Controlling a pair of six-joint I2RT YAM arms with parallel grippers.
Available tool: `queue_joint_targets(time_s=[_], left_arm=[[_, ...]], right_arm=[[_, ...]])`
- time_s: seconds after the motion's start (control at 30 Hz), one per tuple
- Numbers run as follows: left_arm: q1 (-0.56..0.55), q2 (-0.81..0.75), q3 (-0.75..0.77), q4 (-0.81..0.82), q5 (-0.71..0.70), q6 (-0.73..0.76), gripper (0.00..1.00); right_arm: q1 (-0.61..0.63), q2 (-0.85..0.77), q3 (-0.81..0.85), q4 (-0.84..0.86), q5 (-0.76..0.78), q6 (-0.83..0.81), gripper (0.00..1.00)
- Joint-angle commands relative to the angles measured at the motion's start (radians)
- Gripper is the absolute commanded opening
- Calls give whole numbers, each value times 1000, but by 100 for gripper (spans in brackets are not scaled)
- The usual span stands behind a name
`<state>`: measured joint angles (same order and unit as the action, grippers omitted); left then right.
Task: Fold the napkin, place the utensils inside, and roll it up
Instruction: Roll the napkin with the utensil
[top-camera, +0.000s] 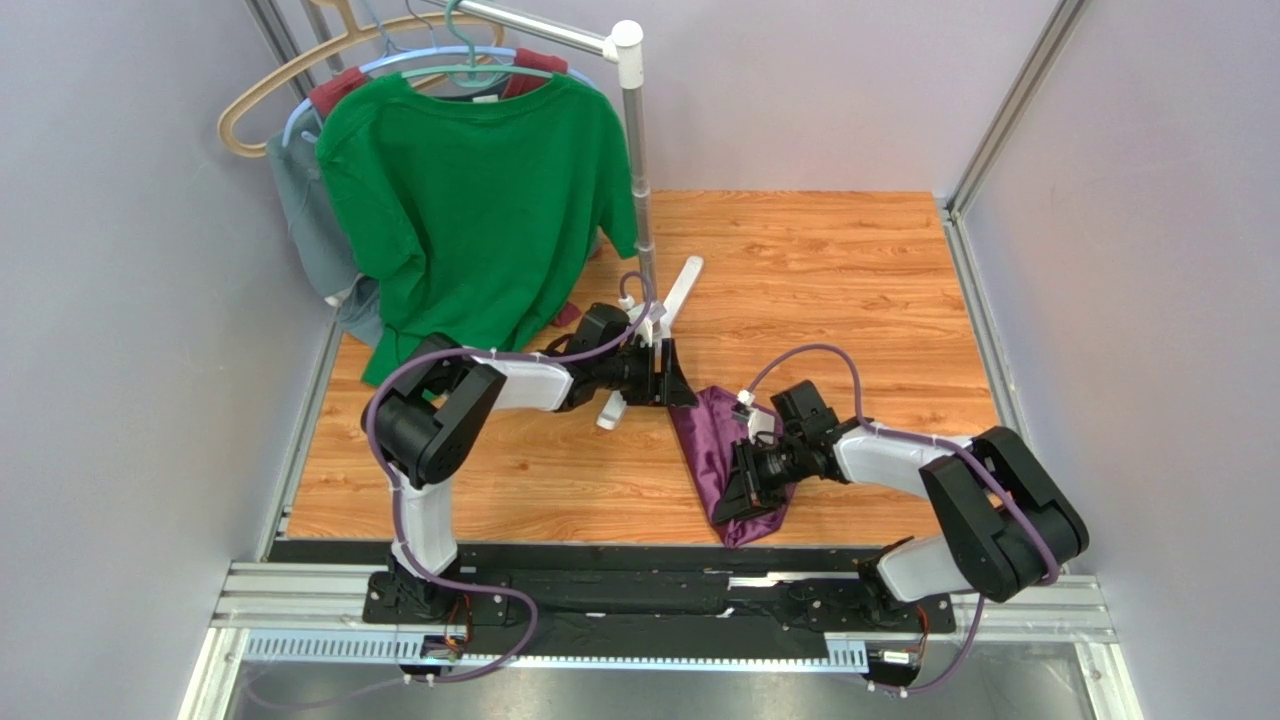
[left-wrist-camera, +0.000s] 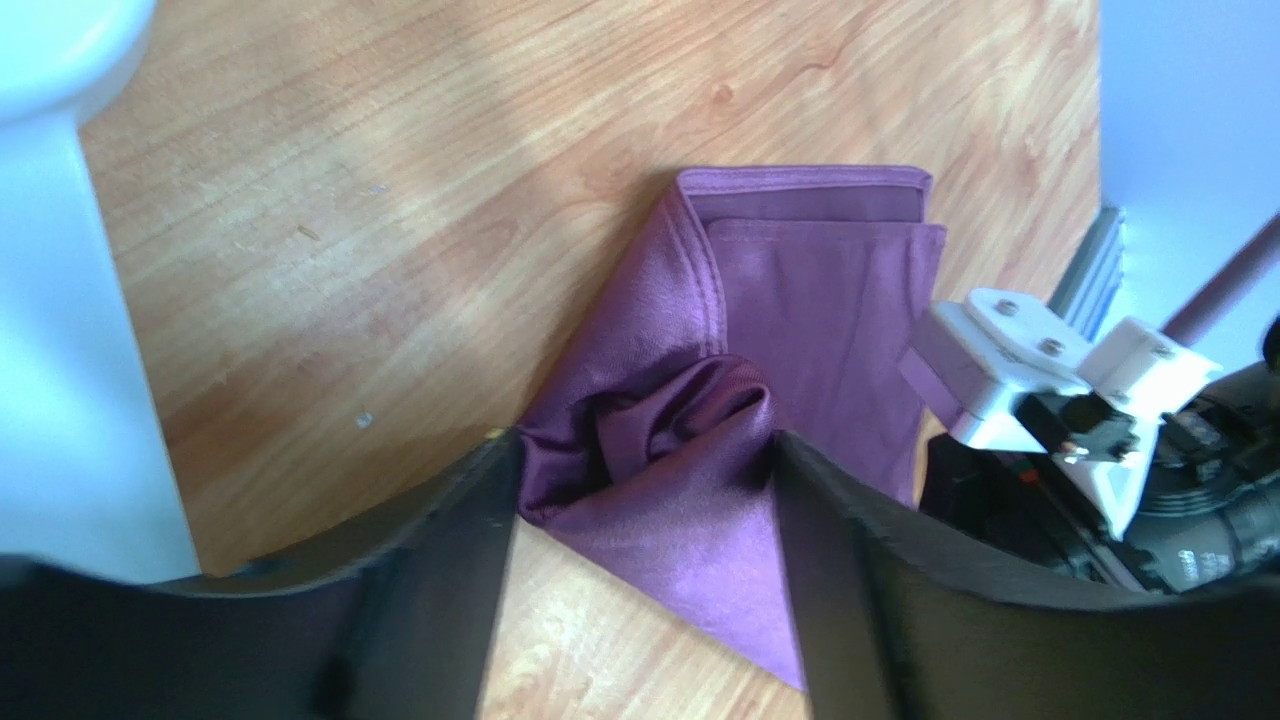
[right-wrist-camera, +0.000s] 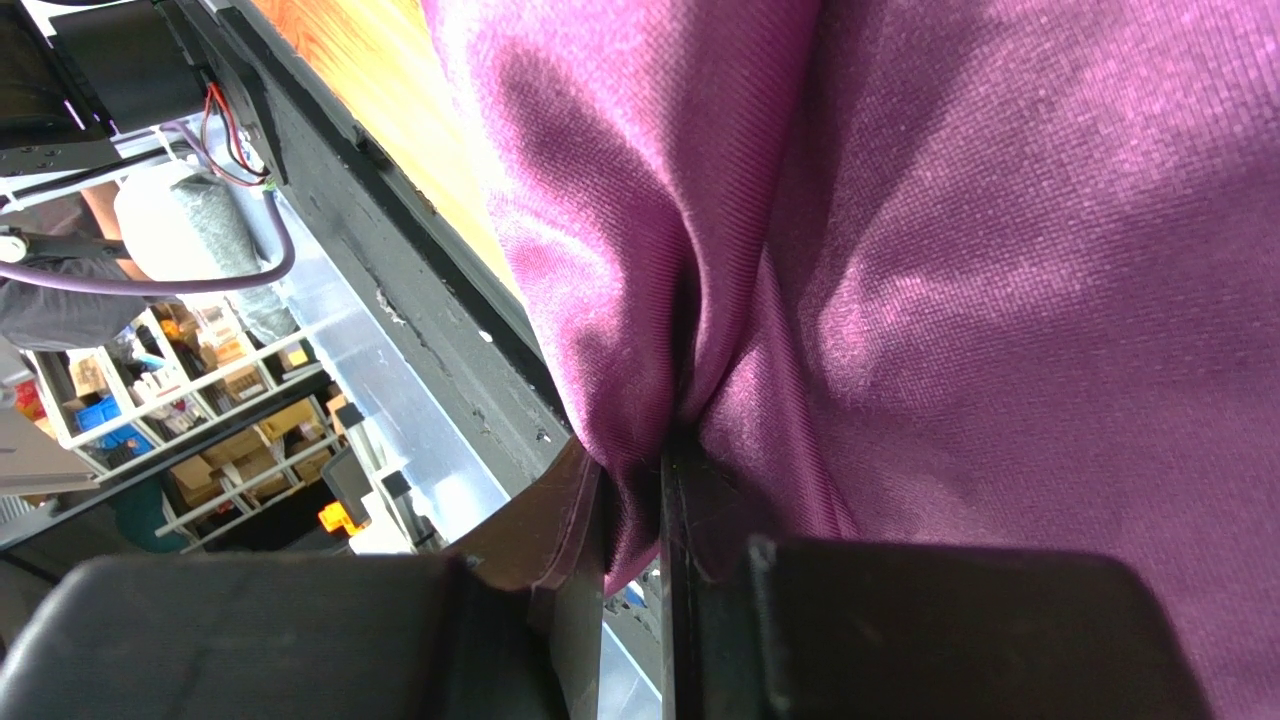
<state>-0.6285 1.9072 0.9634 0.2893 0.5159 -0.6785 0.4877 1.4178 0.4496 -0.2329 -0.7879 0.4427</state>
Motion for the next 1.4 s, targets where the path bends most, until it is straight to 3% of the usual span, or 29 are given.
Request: queue_joint_targets(time_s=[0.0, 0.13, 0.27, 0.37, 0.4, 0.47, 0.5, 0.6, 0.77, 1.0, 1.37], left_arm=[[3, 49, 35, 27, 24, -4, 61], [1, 62, 35, 40, 44, -3, 35], [3, 64, 31, 45, 59, -9, 17], [1, 53, 28, 27, 58, 2, 5], [1, 47, 28, 10, 56, 5, 1], [3, 33, 29, -21, 49, 16, 0], [1, 26, 32, -66, 35, 22, 0], [1, 6, 52, -178, 6, 52, 0], [1, -14, 77, -283, -16, 79, 0], [1, -22, 95, -341, -22, 83, 0], [3, -17, 113, -365, -22, 89, 0]], right_arm=[[-1, 15, -8, -9, 59, -29, 4], [-3, 7, 7, -29, 67, -36, 5], [-1, -11, 26, -60, 76, -45, 9], [-1, -48, 60, -111, 93, -59, 20], [0, -62, 72, -150, 105, -64, 29], [3, -107, 122, -202, 124, -87, 39], [6, -121, 142, -257, 148, -96, 49], [26, -172, 243, -368, 241, -134, 59], [107, -214, 374, -442, 427, -157, 63], [415, -102, 477, -405, 845, -154, 63], [546, 76, 502, -313, 947, -159, 61]])
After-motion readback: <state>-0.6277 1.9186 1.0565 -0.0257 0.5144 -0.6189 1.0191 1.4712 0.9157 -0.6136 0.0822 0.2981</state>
